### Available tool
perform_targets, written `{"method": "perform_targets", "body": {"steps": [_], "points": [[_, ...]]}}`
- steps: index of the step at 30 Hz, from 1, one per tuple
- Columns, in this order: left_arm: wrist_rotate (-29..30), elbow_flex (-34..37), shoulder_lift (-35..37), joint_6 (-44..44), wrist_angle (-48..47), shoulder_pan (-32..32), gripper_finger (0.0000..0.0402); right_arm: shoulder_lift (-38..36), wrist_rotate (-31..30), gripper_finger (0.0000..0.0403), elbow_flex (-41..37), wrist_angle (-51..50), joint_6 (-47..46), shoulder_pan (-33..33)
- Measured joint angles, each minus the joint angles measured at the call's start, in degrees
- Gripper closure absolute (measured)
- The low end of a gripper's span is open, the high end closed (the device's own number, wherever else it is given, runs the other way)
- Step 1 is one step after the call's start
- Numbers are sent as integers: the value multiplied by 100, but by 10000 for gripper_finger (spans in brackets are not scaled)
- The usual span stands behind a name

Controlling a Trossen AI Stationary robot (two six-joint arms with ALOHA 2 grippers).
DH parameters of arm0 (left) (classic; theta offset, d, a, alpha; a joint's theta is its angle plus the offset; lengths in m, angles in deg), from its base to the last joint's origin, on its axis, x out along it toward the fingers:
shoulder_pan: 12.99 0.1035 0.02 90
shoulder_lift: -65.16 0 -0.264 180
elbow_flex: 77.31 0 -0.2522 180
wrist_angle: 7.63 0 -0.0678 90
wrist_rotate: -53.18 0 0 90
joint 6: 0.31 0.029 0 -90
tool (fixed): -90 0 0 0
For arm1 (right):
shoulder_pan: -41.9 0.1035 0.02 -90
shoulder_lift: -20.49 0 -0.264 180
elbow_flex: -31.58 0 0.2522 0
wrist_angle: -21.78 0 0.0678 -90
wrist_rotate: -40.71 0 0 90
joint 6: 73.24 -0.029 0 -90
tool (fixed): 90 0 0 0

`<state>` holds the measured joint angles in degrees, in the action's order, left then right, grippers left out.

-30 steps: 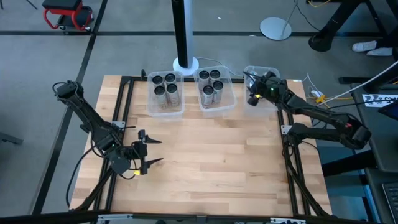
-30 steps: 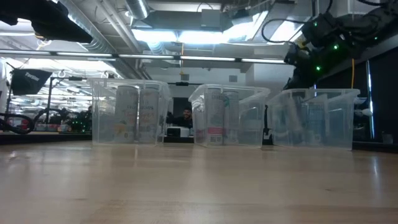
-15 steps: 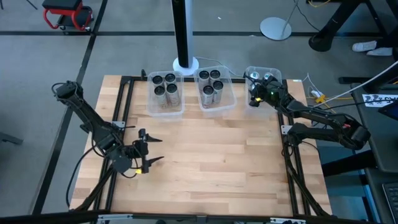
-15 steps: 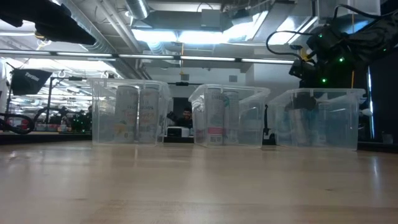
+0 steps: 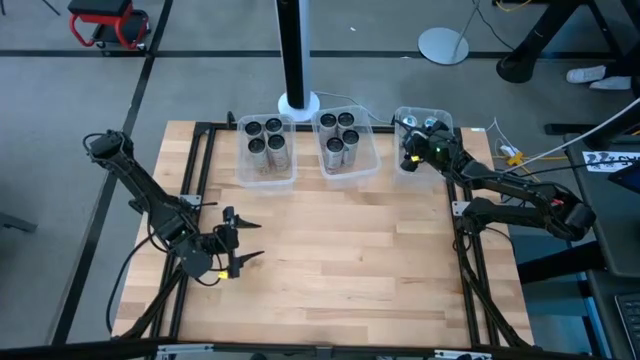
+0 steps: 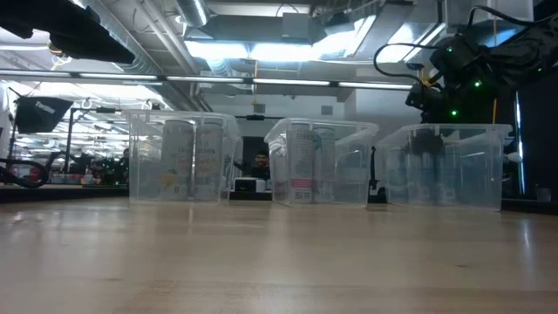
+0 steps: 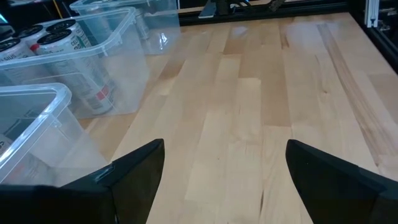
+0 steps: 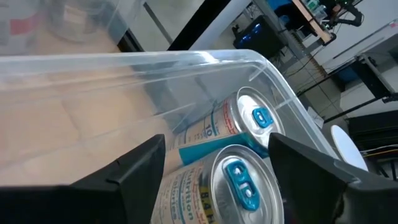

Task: Sort soda cans
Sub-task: Put the white and blue soda can into the right transparent bin, then return to Home Position

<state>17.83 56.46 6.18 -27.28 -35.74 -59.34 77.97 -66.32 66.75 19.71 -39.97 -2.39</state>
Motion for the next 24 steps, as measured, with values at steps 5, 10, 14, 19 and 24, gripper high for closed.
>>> {"method": "perform_targets", "body": {"steps": [5, 10, 14, 19, 24], "points": [[0, 0, 0, -3, 0, 0, 78, -15, 29, 117, 38, 56, 77, 0], [0, 0, 0, -5, 0, 0, 78, -37, 371, 117, 359, -124, 299, 2], [0, 0, 0, -27, 0, 0, 78, -38, 507, 117, 778, -526, 315, 2], [0, 0, 0, -67, 0, 0, 78, -38, 784, 117, 1369, -1313, 390, 2], [0, 0, 0, -82, 20, 0, 78, -39, 1058, 117, 2006, -1973, 620, 6]]}}
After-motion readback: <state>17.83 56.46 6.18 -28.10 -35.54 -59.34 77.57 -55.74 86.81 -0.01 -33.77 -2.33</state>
